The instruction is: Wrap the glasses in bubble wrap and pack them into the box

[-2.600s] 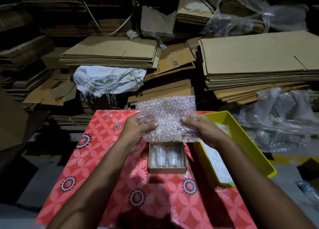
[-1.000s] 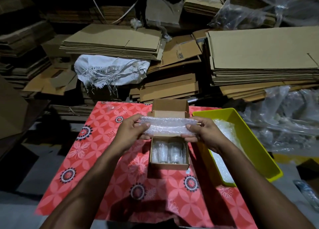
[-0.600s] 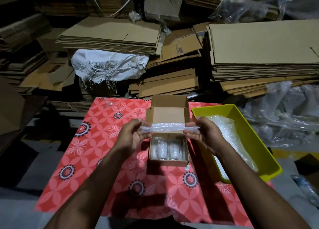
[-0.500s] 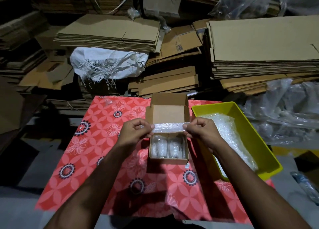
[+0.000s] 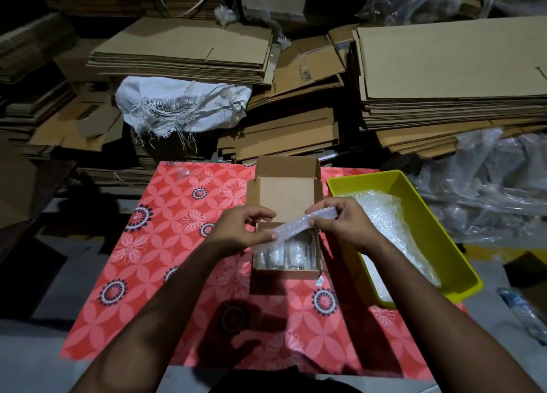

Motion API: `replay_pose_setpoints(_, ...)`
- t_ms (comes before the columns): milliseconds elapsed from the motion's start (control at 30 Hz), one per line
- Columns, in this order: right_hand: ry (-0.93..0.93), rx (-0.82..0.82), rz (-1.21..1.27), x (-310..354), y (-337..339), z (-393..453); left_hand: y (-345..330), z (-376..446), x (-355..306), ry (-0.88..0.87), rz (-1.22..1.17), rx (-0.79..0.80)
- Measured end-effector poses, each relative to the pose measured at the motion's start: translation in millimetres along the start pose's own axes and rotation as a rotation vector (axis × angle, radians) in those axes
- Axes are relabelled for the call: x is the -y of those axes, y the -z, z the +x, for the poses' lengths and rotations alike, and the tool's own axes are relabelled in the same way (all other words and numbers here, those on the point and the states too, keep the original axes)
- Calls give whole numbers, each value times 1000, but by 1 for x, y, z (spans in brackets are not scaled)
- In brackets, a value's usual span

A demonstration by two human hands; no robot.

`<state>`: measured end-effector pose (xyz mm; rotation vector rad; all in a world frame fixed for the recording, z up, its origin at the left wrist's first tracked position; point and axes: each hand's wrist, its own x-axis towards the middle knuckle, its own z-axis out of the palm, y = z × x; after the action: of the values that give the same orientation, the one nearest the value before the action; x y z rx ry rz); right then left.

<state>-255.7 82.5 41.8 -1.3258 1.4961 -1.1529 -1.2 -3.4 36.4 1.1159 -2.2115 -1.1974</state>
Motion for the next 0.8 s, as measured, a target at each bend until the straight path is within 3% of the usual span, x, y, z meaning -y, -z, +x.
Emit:
replay_pose_setpoints(167, 34, -39, 39, 6, -4, 9, -18, 12, -18, -12, -72, -21)
replay_pose_setpoints(267, 1, -63, 166, 4, -9, 7, -26, 15, -17, 47, -297, -73)
replay_pose_setpoints(400, -7, 1, 117, -6, -28, 1, -38, 12, -15, 127, -554, -80)
replay_pose_setpoints(600, 78, -193, 55, -13, -43, 1, -46, 6, -9, 196, -798, 19)
replay_pose_setpoints(800, -24, -290, 225, -17, -50, 10, -50, 3, -2, 280, -717, 117)
